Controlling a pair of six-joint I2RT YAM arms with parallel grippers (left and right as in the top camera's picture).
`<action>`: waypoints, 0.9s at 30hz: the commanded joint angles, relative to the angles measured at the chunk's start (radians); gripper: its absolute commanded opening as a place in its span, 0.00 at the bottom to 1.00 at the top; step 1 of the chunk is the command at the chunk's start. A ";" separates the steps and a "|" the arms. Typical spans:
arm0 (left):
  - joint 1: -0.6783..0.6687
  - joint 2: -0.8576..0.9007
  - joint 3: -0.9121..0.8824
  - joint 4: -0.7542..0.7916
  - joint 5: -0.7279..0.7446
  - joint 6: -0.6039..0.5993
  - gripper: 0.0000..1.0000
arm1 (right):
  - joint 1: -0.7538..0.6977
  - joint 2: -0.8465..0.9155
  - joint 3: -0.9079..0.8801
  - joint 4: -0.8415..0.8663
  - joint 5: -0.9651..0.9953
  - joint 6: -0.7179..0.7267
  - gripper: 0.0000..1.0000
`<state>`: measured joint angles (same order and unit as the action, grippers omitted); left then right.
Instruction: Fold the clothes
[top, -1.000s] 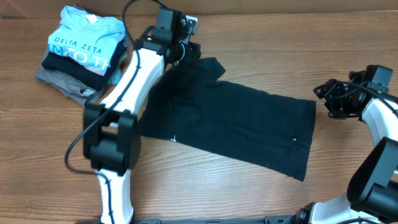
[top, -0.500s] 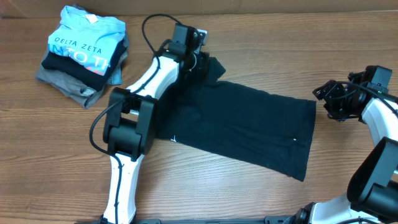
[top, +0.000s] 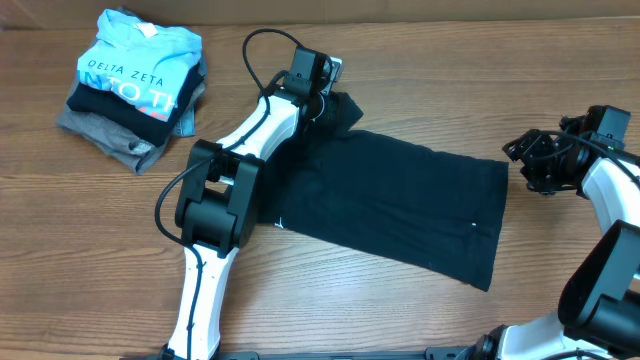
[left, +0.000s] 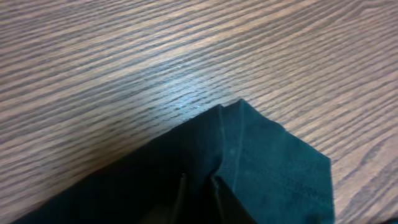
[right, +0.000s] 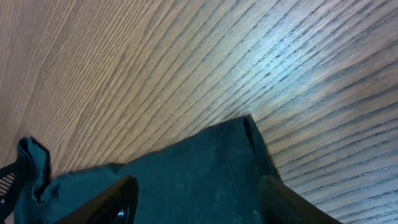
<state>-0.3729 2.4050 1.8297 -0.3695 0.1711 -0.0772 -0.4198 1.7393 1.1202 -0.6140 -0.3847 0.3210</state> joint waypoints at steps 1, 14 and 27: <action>0.001 0.020 0.043 -0.006 -0.025 -0.023 0.13 | -0.001 -0.005 0.006 0.004 0.011 0.001 0.65; 0.005 0.020 0.207 -0.140 -0.026 -0.058 0.04 | 0.000 0.008 -0.001 0.052 0.119 -0.014 0.65; 0.004 0.030 0.280 -0.314 -0.009 0.021 0.37 | 0.058 0.093 -0.001 0.142 0.111 -0.048 0.65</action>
<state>-0.3611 2.4092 2.1075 -0.6815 0.1589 -0.1116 -0.3637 1.8339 1.1183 -0.4854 -0.2806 0.2867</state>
